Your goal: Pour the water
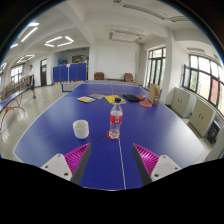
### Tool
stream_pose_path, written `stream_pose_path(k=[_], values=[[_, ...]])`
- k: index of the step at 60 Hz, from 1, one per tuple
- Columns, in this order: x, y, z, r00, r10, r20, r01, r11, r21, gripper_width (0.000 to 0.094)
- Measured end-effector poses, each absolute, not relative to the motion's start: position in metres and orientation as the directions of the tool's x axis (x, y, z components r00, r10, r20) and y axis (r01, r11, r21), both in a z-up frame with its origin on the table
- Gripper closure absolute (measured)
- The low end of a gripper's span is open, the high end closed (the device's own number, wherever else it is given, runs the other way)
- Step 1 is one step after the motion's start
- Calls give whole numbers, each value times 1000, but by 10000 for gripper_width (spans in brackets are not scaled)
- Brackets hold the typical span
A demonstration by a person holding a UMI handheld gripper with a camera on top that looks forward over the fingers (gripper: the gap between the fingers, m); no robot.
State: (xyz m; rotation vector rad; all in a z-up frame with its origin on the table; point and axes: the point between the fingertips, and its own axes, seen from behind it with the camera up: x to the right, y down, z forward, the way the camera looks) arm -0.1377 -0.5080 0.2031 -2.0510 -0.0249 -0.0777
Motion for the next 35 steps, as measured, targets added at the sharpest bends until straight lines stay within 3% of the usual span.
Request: stream_pose_path(k=[11, 35], values=[[-145, -586, 212, 996, 2, 91, 81, -474, -877, 87], [-122, -614, 215, 994, -30, 102, 77, -459, -885, 85]])
